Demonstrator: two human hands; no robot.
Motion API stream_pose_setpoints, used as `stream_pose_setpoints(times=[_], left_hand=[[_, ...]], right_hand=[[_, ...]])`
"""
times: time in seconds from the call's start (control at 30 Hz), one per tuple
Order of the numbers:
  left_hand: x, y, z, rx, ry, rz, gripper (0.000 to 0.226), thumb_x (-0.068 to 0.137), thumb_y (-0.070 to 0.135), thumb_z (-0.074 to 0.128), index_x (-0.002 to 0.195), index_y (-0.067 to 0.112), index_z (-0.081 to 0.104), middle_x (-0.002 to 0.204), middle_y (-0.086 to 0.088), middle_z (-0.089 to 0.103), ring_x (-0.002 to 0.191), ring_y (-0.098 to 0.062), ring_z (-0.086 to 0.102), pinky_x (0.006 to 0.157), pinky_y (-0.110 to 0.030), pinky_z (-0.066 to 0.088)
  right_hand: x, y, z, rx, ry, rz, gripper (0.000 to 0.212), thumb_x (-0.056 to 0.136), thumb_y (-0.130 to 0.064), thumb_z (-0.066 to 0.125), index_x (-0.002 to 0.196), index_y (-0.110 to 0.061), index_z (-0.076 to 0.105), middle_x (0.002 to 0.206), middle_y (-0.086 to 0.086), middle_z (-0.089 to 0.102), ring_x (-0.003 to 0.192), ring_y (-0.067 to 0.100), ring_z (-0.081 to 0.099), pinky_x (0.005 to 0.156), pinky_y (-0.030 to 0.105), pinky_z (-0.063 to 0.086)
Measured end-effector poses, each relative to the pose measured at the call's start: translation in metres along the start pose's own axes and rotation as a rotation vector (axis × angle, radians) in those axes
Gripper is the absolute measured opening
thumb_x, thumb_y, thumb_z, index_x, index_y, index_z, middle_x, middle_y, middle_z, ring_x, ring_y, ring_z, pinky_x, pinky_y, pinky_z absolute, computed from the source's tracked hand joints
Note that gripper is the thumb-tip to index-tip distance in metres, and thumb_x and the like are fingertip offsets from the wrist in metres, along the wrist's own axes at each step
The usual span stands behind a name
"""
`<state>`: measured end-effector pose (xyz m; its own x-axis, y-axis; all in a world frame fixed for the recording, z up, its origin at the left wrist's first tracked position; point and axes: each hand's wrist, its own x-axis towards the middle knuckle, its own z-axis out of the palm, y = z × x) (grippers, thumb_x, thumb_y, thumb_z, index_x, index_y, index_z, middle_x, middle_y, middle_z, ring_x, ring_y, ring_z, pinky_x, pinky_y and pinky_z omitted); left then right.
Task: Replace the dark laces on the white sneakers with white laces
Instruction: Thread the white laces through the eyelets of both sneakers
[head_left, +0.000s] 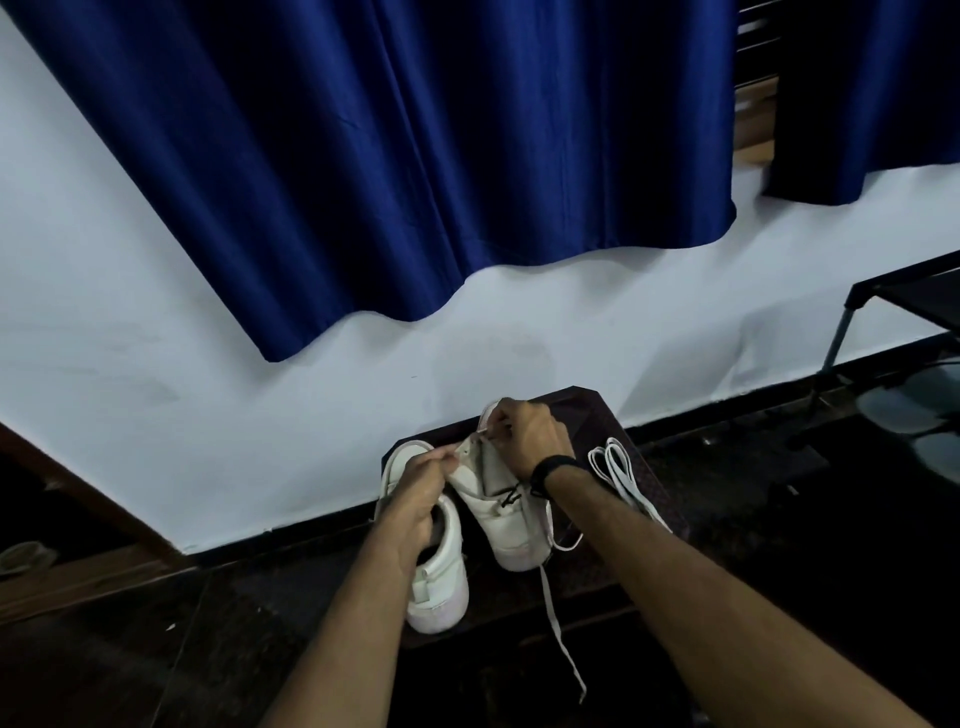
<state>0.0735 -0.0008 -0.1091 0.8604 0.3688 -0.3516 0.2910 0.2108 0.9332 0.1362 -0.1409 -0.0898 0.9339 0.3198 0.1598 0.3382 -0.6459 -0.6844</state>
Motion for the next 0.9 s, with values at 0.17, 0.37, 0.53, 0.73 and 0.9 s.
stream_pose_setpoints(times=[0.17,0.37,0.53,0.73,0.9], left_hand=[[0.0,0.0,0.001,0.028,-0.007,0.021,0.028,0.095,0.0,0.045,0.11,0.003,0.068,0.112,-0.024,0.069,0.111,-0.037,0.063,0.102,-0.045,0.046],[0.001,-0.001,0.001,0.04,-0.01,0.042,0.029,0.096,-0.001,0.043,0.112,0.002,0.068,0.112,-0.022,0.069,0.11,-0.035,0.063,0.098,-0.041,0.049],[-0.002,0.001,0.0,0.054,-0.009,0.058,0.027,0.096,0.0,0.045,0.103,0.008,0.07,0.108,-0.018,0.071,0.104,-0.029,0.066,0.09,-0.034,0.052],[-0.003,0.001,0.003,0.053,-0.015,0.052,0.027,0.095,0.001,0.046,0.109,0.003,0.069,0.109,-0.019,0.071,0.108,-0.031,0.065,0.1,-0.04,0.049],[-0.004,0.001,0.003,0.028,-0.052,-0.001,0.028,0.095,0.018,0.052,0.11,0.004,0.072,0.112,-0.02,0.07,0.111,-0.035,0.065,0.105,-0.047,0.045]], right_hand=[[-0.001,-0.002,0.0,-0.164,-0.027,-0.112,0.015,0.089,-0.024,0.051,0.097,-0.022,0.063,0.107,0.005,0.065,0.099,0.03,0.062,0.077,0.035,0.044],[0.0,-0.005,0.005,-0.284,-0.003,-0.157,0.019,0.089,-0.022,0.049,0.102,-0.021,0.062,0.106,0.005,0.064,0.099,0.03,0.062,0.079,0.037,0.047],[0.001,-0.005,0.008,-0.309,0.027,-0.174,0.02,0.089,-0.02,0.048,0.104,-0.018,0.061,0.105,0.005,0.065,0.097,0.031,0.063,0.077,0.038,0.048],[0.002,-0.005,0.012,-0.306,0.041,-0.196,0.018,0.088,-0.02,0.048,0.101,-0.017,0.059,0.1,0.006,0.065,0.092,0.032,0.063,0.073,0.038,0.049],[0.003,-0.005,0.014,-0.301,0.024,-0.19,0.018,0.089,-0.023,0.05,0.102,-0.018,0.062,0.102,0.006,0.066,0.096,0.031,0.062,0.072,0.035,0.045]])
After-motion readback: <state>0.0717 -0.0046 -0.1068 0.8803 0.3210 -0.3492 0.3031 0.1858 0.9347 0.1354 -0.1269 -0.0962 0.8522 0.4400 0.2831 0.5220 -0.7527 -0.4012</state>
